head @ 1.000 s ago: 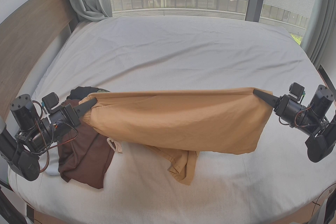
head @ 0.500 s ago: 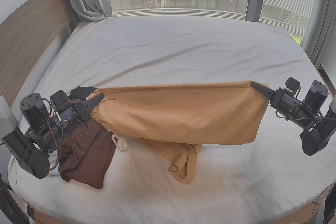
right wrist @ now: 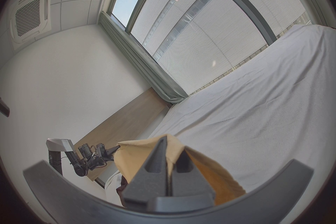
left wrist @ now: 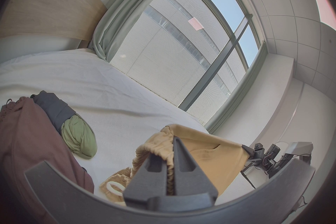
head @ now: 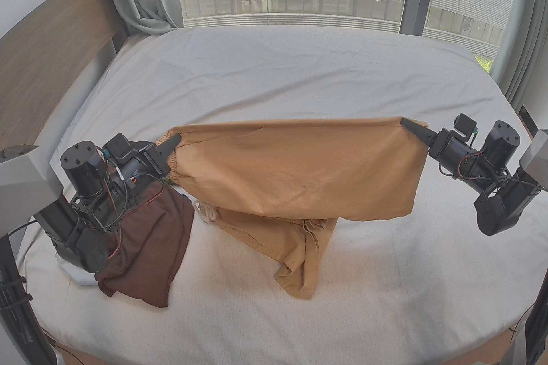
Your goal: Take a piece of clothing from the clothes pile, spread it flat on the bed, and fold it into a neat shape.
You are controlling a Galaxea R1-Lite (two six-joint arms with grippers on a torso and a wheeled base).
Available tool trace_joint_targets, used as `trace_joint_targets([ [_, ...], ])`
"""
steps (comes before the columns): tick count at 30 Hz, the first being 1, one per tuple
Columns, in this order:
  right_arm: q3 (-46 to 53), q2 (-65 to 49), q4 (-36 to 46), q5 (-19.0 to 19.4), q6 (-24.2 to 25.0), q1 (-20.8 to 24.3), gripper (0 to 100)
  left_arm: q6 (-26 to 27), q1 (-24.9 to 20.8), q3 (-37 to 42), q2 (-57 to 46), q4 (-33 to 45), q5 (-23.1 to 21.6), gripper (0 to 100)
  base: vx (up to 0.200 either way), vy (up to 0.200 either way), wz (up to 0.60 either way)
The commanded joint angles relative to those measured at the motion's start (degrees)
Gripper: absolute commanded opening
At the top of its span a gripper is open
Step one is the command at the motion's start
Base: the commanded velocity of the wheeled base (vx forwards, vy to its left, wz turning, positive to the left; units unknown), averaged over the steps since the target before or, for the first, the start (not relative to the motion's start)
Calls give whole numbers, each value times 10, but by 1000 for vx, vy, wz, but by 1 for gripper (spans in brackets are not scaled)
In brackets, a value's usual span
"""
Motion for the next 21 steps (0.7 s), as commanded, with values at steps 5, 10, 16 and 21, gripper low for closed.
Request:
trace_joint_targets([
  [5,-49,61,0,-11,4,-8,0,0,-8,-52,65,-1,17,0,0,0,0],
  [10,-70,78,2,-13,5,-9,0,0,-9,-77,94,-1,21,0,0,0,0],
  [16,-108,105,1,-14,17,-18,0,0,-9,-117,129,1,21,0,0,0,0],
  [21,-137,135,1,-15,25,-29,0,0,-9,-161,160,10,21,0,0,0,0],
])
